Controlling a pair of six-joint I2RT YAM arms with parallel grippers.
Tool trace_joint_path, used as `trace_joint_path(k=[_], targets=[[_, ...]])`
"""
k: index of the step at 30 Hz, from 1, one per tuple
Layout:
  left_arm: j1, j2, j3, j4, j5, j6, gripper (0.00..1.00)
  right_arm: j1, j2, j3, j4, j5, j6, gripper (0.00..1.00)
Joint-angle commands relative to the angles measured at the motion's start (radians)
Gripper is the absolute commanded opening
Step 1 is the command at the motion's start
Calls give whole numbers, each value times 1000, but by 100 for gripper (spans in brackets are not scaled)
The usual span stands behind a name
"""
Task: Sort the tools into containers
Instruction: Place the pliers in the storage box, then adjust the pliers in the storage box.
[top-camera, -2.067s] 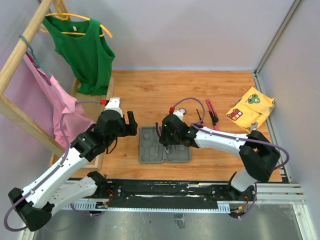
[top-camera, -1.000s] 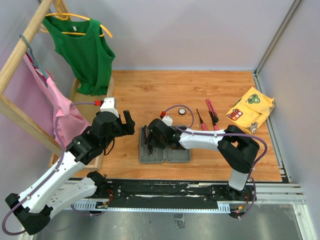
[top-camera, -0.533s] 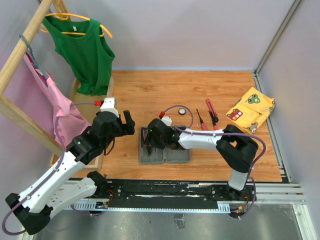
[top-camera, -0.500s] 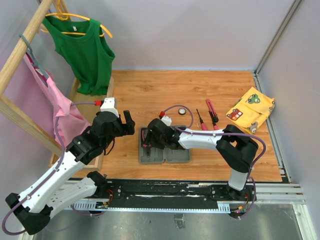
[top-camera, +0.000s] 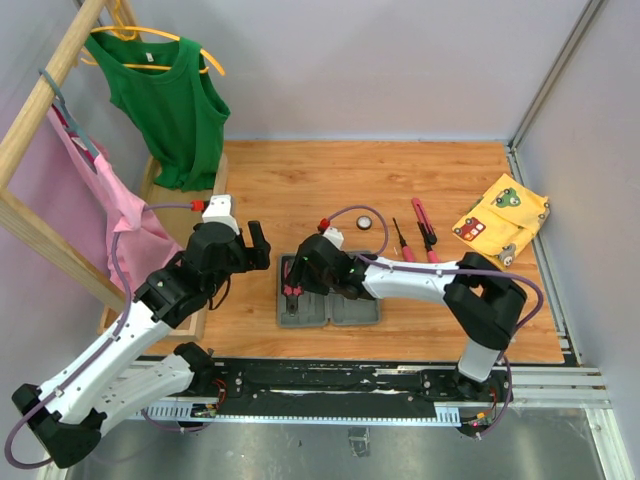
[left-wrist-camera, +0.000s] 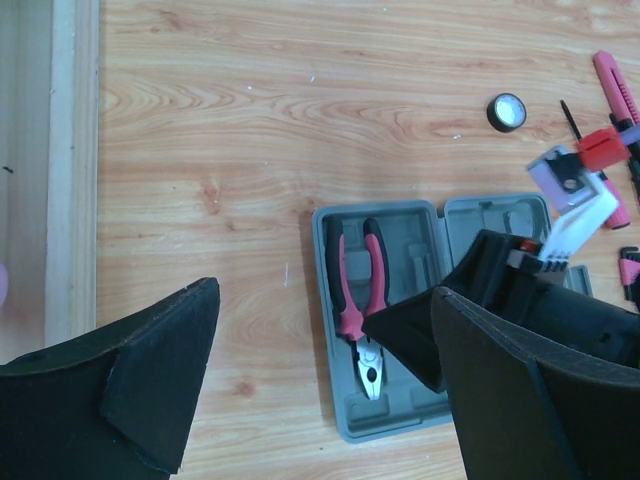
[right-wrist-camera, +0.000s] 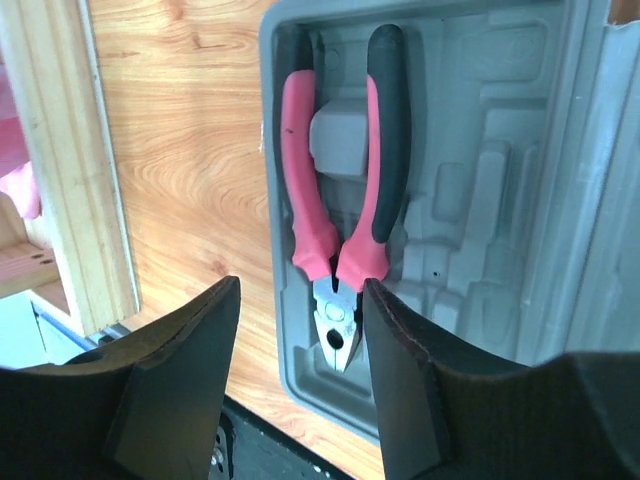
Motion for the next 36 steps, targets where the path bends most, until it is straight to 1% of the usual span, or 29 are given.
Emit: trace_joint_path(k=[1, 6, 10, 15, 19, 23, 26, 32, 36], targets=[[8, 8, -3, 5, -22, -12, 90, 16, -92, -34, 2, 44, -96, 53], [8, 31, -9, 4, 17, -58, 88, 16, -173, -93, -9, 62, -233, 54], [8, 57, -50, 32, 58, -94, 84, 14, -231, -140, -20, 71, -301, 54], [8, 126, -93, 65, 99, -124, 71, 14, -306, -213, -1, 87, -343, 53], [8, 170, -123, 95, 112, -131, 63, 12, -336, -237, 14, 90, -369, 53], [8, 194, -152, 143, 130, -127, 58, 2, -316, -218, 12, 69, -379, 52], [8, 210, -162, 173, 137, -118, 57, -4, -293, -200, 17, 59, -380, 52], [8, 255, -184, 253, 174, -92, 52, -27, -204, -148, 52, 12, -366, 50], [8, 306, -185, 280, 175, -72, 48, -43, -150, -126, 91, -9, -335, 45]])
